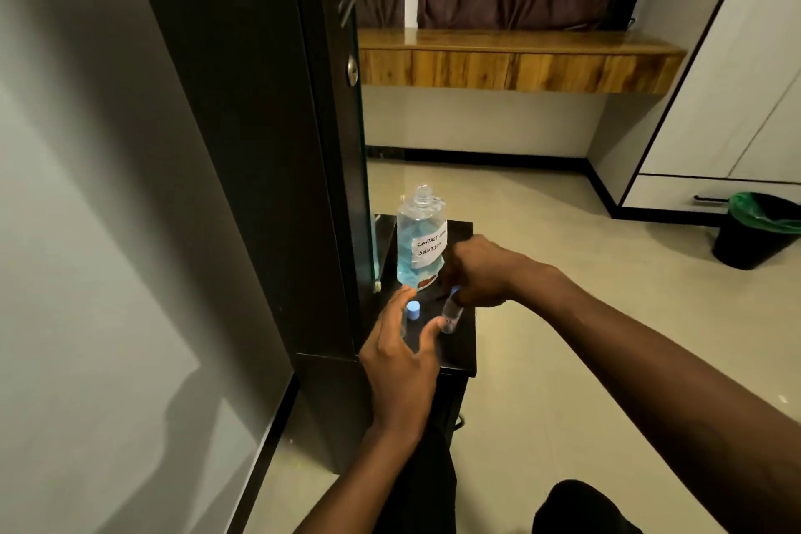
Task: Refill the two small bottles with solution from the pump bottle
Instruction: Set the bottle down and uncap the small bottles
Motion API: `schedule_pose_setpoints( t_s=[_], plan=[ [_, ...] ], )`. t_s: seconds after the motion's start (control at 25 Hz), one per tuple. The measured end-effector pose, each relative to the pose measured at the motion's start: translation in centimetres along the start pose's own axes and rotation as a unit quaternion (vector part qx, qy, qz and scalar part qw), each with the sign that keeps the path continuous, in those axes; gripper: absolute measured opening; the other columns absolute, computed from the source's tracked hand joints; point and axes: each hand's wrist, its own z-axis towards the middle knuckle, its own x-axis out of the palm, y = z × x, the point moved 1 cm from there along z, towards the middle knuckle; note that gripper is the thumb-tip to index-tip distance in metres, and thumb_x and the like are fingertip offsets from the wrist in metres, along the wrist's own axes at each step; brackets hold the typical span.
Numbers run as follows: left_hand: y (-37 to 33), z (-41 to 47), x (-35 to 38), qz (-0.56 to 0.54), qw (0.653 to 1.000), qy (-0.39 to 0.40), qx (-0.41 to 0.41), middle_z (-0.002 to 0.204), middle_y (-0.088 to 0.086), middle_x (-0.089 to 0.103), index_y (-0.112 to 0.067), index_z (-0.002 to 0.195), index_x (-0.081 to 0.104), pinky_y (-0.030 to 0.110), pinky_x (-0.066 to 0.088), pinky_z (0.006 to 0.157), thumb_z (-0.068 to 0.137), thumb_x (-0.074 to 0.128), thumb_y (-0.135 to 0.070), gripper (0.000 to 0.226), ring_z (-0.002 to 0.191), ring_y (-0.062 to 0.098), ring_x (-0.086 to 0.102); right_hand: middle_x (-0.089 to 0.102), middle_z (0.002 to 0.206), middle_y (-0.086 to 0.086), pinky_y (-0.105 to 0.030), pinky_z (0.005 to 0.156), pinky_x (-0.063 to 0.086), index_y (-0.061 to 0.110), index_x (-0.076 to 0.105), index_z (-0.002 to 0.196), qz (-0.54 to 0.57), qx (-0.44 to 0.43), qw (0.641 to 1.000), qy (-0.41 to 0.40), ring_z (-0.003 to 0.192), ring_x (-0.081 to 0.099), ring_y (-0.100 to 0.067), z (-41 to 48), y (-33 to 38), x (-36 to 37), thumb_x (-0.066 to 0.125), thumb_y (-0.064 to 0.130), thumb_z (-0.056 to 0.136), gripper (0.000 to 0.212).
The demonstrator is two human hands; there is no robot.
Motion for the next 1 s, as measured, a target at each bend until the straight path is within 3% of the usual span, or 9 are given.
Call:
schedule_pose_setpoints(
  t_s=[0.24,0.4,0.52,0.68,0.8,1.0],
  plan=[
    [-2.7,1.3,0.8,-0.011,0.996,0.072,0.051,0.131,0.000,0.069,-0.024,0.135,0.064,0.032,0.056,0.098,0.077,0.089,-0.036,0.065,0.120,0.014,0.064,0.078,0.090,0.005,-0.028,0.075,0.055,0.026,0.082,0.098,0.051,-0.014,0.995,-0.085,0.082,0.069,-0.015,-6.7,0.0,-6.1,0.080,0.032,0.078,0.020],
    [-5.7,2.0,1.7,-0.051,0.991,0.091,0.086,0.114,-0.003,0.076,-0.018,0.124,0.073,0.017,0.058,0.087,0.078,0.088,-0.032,0.050,0.102,0.004,0.071,0.079,0.090,0.008,-0.027,0.072,0.058,0.027,0.081,0.098,0.085,-0.008,0.989,-0.122,0.082,0.072,-0.008,-10.3,-0.5,-8.7,0.080,0.034,0.082,0.018],
    [-7.0,2.2,2.5,-0.078,0.986,0.111,0.100,0.101,-0.004,0.078,-0.017,0.114,0.077,0.030,0.063,0.080,0.081,0.086,-0.031,0.037,0.091,0.004,0.074,0.080,0.089,0.004,-0.032,0.072,0.063,0.023,0.080,0.101,0.114,0.002,0.985,-0.130,0.077,0.074,-0.007,-12.0,-1.3,-9.4,0.080,0.036,0.086,0.020],
    [-8.6,1.9,3.0,-0.102,0.984,0.117,0.083,0.092,-0.011,0.076,-0.022,0.113,0.078,0.030,0.063,0.075,0.075,0.090,-0.032,0.041,0.083,0.007,0.074,0.079,0.077,0.002,-0.037,0.065,0.066,0.020,0.080,0.098,0.158,0.009,0.979,-0.130,0.065,0.075,-0.008,-12.7,-2.1,-9.5,0.078,0.031,0.089,0.015],
    [-9.0,1.9,3.4,-0.099,0.983,0.126,0.088,0.086,-0.005,0.078,-0.022,0.112,0.080,0.034,0.062,0.072,0.077,0.088,-0.029,0.036,0.079,0.011,0.074,0.079,0.076,0.000,-0.044,0.062,0.065,0.022,0.080,0.098,0.159,0.008,0.979,-0.129,0.065,0.076,-0.014,-12.8,-2.6,-9.4,0.076,0.032,0.090,0.014],
    [-9.1,2.4,3.4,-0.067,0.982,0.160,0.078,0.088,-0.002,0.081,-0.023,0.116,0.078,0.031,0.060,0.072,0.081,0.085,-0.030,0.037,0.078,0.009,0.074,0.079,0.077,0.001,-0.037,0.066,0.065,0.020,0.080,0.103,0.131,-0.017,0.984,-0.117,0.066,0.074,-0.003,-12.8,-2.6,-9.3,0.074,0.029,0.092,0.015]
  ],
)
